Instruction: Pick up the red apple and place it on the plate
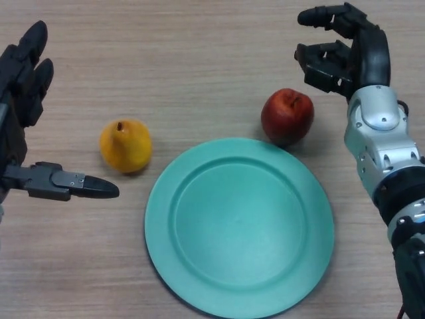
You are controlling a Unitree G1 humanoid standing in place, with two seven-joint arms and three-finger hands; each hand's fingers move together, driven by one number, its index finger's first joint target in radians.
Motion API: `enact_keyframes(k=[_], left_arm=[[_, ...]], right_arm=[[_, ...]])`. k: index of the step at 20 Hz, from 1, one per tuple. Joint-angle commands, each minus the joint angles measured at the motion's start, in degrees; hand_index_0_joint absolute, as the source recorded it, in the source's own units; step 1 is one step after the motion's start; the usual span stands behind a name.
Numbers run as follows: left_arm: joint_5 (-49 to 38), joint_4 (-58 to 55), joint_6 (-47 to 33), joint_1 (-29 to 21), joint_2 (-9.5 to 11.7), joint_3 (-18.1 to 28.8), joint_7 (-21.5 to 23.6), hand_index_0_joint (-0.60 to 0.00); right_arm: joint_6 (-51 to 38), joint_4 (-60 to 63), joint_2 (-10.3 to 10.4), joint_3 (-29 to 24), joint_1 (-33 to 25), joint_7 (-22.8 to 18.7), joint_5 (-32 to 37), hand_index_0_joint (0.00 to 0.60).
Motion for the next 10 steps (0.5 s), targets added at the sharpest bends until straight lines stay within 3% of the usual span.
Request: enact_keyframes(k=[1,2,3,5,8,10], left_arm=[[-0.33,-3.94,-7.42,-2.03,1.98,3.13,0.56,0.0],[-0.39,-3.91,-7.51,-2.01,1.99,3.24,0.52,0.0],[-0.18,-3.93,-7.75,-1.81,2.22,3.32,0.24,0.0],[0.09,-4.55,-7.14,-1.15,2.7,3.49,-1.09,0.0],[-0.7,-5.37,-6.42,-1.51,2.4,4.48,-1.16,0.0],[-0.69,-6.62,-5.53,-0.88,2.86,4.58,-1.67,0.0]], right_arm=[[-3.98,-5.14,-2.6,0.44,-3.35,1.4,-1.65,0.449],[-3.24,-5.86,-2.75,0.77,-2.96,2.16,-2.2,0.35],[-1.33,-7.85,-2.97,1.31,-1.75,4.18,-3.62,0.2],[3.92,-12.74,-2.83,1.88,1.36,9.1,-6.72,0.0],[3.17,-12.29,-2.17,2.68,1.88,8.71,-10.28,0.0],[-0.19,-9.65,-2.16,3.71,1.37,6.15,-14.86,0.0]])
